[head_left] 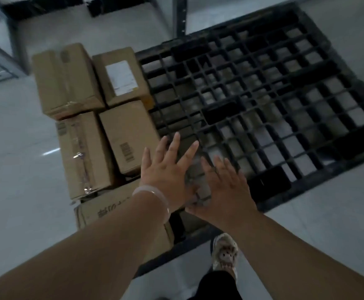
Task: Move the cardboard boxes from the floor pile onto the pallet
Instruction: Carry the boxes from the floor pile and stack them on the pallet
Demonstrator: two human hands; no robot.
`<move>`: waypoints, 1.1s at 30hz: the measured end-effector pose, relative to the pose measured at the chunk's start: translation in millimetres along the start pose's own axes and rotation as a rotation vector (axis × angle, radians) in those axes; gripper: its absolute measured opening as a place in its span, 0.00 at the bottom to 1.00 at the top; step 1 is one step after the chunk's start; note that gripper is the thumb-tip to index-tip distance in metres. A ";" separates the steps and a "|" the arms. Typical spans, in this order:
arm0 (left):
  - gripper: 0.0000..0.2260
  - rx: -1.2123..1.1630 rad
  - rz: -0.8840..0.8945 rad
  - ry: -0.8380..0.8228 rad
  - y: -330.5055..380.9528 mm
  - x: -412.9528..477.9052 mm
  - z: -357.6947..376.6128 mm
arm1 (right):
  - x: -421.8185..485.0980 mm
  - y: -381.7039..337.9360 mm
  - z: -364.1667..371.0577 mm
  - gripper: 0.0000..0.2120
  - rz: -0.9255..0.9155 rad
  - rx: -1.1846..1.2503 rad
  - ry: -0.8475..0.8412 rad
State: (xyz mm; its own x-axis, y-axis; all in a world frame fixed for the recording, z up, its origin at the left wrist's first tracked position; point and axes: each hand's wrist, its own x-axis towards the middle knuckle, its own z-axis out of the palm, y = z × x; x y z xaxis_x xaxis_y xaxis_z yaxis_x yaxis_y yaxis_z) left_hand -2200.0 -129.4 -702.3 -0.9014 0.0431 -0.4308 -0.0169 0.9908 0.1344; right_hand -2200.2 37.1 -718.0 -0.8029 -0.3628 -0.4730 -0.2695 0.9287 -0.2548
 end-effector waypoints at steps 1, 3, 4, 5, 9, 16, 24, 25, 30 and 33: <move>0.42 0.021 0.047 -0.001 15.5 -2.7 -4.0 | -18.1 11.2 -2.8 0.55 0.045 0.008 0.009; 0.44 0.055 0.132 0.011 50.0 -11.2 -9.6 | -55.3 35.0 -6.9 0.56 0.145 0.034 0.011; 0.44 0.070 0.176 0.020 68.5 -17.5 -11.4 | -74.7 46.6 -8.0 0.55 0.194 0.050 0.004; 0.44 0.085 0.222 0.027 87.7 -24.8 -12.1 | -94.3 57.6 -8.3 0.55 0.237 0.065 -0.003; 0.44 0.163 0.396 0.034 170.8 -58.9 -1.0 | -176.7 101.4 3.8 0.50 0.365 0.126 0.038; 0.46 0.254 0.677 0.003 324.3 -144.7 70.8 | -342.3 182.8 75.2 0.52 0.658 0.273 0.075; 0.46 0.298 0.935 -0.111 455.6 -283.5 178.7 | -557.9 218.7 186.6 0.52 0.920 0.498 0.042; 0.46 0.307 0.968 -0.135 469.5 -301.1 190.1 | -584.1 220.5 199.4 0.52 0.960 0.531 0.035; 0.46 0.385 1.095 -0.210 531.6 -376.2 236.5 | -688.1 231.8 252.6 0.53 1.123 0.690 0.083; 0.46 0.447 1.138 -0.247 564.6 -410.1 259.0 | -729.2 243.8 275.9 0.53 1.191 0.756 0.117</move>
State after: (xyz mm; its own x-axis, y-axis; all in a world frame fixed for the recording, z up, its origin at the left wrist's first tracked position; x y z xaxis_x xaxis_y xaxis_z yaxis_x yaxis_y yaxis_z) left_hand -1727.8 445.5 -680.8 -0.2015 0.8795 -0.4311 0.9114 0.3296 0.2464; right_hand -1533.7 506.8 -667.9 -0.3933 0.6398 -0.6603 0.9060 0.3918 -0.1599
